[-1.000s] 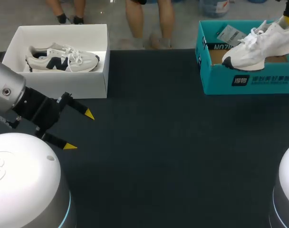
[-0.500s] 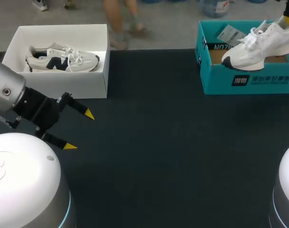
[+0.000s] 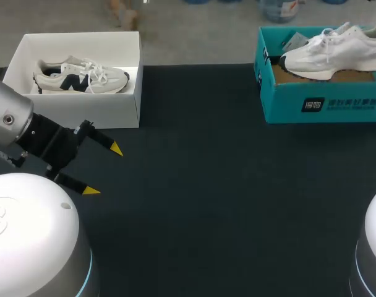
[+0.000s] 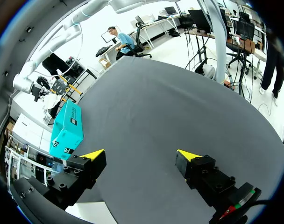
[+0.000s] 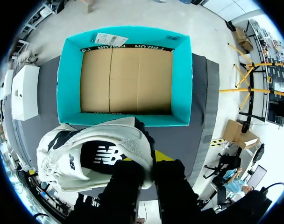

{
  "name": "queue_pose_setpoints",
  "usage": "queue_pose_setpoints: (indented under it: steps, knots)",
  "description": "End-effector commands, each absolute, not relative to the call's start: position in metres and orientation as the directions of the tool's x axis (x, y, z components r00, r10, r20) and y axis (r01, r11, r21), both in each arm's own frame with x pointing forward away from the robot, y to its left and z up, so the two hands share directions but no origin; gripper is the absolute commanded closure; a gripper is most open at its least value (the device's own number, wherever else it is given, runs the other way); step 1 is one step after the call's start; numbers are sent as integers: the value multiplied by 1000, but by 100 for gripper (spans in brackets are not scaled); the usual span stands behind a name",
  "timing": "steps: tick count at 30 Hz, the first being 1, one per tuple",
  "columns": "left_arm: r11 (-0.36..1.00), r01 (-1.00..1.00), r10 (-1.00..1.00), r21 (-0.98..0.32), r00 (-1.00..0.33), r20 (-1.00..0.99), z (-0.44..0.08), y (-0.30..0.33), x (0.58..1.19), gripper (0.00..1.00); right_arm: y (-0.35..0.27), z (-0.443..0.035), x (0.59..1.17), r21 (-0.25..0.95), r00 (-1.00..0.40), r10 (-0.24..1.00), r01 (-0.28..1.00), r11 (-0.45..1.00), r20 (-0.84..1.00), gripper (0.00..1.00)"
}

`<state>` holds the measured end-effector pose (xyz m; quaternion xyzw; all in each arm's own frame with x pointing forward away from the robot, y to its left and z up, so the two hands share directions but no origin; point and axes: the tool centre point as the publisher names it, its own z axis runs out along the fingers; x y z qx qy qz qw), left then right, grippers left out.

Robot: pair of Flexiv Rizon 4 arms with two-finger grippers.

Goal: Take the shoe out of the shoebox, open the shoe tongue, remove and reinsert the insole, then place the shoe into the shoebox

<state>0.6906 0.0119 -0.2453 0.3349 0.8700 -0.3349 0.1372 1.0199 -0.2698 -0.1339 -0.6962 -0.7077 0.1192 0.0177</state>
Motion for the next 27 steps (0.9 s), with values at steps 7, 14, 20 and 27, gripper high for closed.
queue_pose_setpoints:
  steps: [7,14,20,27]
  knots:
    - [553,675,492,-489,-738,-462,-245,12,690,0,-285,-138,1032,-136,100,989,984,-115,-111,100]
    - [553,675,492,-489,-738,-462,-245,12,690,0,-299,-146,1037,-78,168,977,981,-179,-135,100]
    - [553,675,492,-489,-738,-462,-245,12,690,0,-303,-152,1046,-40,208,962,975,-218,-176,100]
    - [553,675,492,-489,-738,-462,-245,12,690,0,-310,-161,1057,-1,242,952,969,-246,-186,100]
